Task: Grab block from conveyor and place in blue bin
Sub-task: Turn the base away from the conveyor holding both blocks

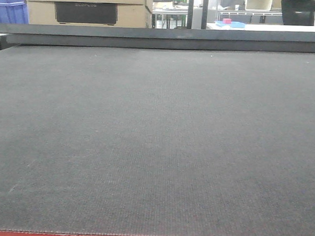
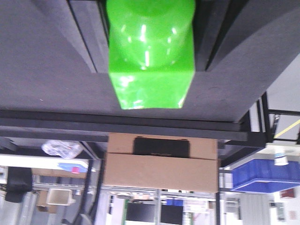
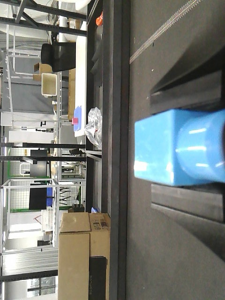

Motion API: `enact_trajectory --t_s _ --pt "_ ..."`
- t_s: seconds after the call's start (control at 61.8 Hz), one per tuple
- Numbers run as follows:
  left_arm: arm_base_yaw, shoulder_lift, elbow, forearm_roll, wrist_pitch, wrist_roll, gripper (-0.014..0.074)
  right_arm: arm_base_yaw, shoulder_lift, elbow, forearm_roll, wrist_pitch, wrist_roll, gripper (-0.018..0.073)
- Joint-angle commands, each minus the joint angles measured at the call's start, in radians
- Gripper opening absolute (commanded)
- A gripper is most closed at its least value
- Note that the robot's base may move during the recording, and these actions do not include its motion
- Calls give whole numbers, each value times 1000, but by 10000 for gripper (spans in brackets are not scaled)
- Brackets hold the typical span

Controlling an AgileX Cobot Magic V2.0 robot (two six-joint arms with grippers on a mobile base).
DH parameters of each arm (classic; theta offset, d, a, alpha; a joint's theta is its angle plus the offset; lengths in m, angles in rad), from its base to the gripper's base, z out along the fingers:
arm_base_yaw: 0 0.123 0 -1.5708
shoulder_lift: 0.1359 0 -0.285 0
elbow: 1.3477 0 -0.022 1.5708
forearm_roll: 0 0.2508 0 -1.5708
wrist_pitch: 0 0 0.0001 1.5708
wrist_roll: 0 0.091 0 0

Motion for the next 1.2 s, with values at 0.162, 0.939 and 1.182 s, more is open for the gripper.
enact_trajectory --t_s 0.162,0.939,1.182 --pt "-25 -3 -1 18 -18 -6 -111 2 -5 -8 -2 -15 -9 -160" --pt "-25 -3 -1 18 -18 -6 -111 2 -5 -8 -2 -15 -9 -160" --pt "-25 -3 -1 18 -18 -6 -111 2 -5 -8 -2 -15 -9 -160"
